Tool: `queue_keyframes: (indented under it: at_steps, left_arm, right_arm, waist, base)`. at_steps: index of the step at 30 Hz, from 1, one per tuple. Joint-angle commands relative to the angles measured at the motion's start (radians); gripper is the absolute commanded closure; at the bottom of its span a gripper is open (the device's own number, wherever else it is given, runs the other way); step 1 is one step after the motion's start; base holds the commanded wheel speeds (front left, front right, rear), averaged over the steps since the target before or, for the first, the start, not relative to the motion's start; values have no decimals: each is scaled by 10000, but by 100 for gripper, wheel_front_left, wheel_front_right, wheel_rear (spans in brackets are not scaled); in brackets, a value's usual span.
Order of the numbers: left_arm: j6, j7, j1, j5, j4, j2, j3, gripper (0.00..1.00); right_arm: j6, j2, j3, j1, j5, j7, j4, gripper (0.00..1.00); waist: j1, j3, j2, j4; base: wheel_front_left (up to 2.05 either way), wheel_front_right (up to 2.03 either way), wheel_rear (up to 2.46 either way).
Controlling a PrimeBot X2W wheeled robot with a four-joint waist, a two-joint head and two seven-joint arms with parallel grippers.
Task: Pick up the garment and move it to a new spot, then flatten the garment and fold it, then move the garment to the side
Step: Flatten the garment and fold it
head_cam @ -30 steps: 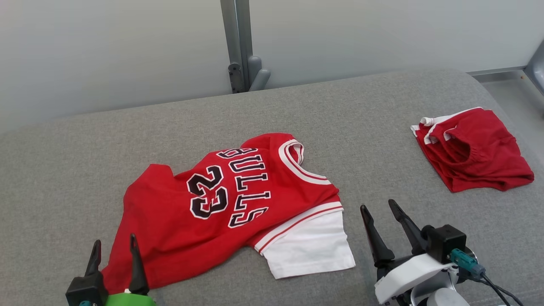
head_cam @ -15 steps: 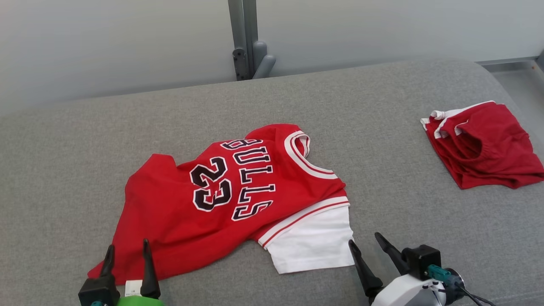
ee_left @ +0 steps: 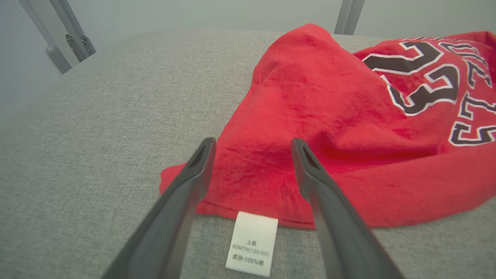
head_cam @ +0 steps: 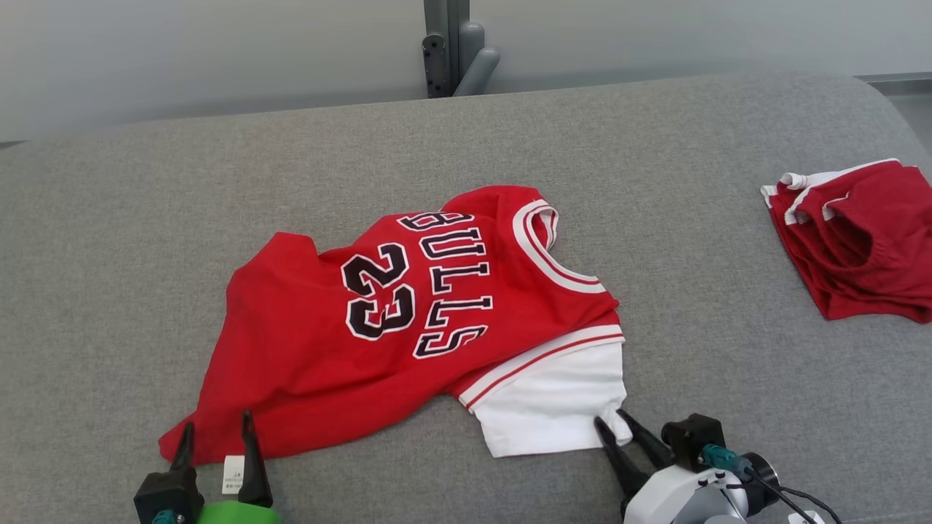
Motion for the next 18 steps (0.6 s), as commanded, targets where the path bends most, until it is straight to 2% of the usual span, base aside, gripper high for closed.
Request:
queue_keyframes:
  at_steps: [1,5,13,18]
  left_arm:
    - [45,0,-186,-13,-9,46,46,0]
    - [33,0,-167,-81,255,46,223,0]
    - [-139,0,8,-427,942,46,520,0]
    - [-161,0,73,-692,1292,45,515,0]
  right_arm:
    - [6,1,186,102,120,116,222,100]
    - [0,-322,259,165,313,114,49,100]
    - [-4,-928,-844,528,334,70,-798,100]
    - [-4,-973,-1103,676,195,67,-994,100]
  waist:
    - [0,24,30,22]
    - [0,-11,30,-20]
    - [0,-213,30,-306]
    - [0,-239,30,-425]
  base:
    - [0,0,0]
    - [0,0,0]
    - [0,0,0]
    - [0,0,0]
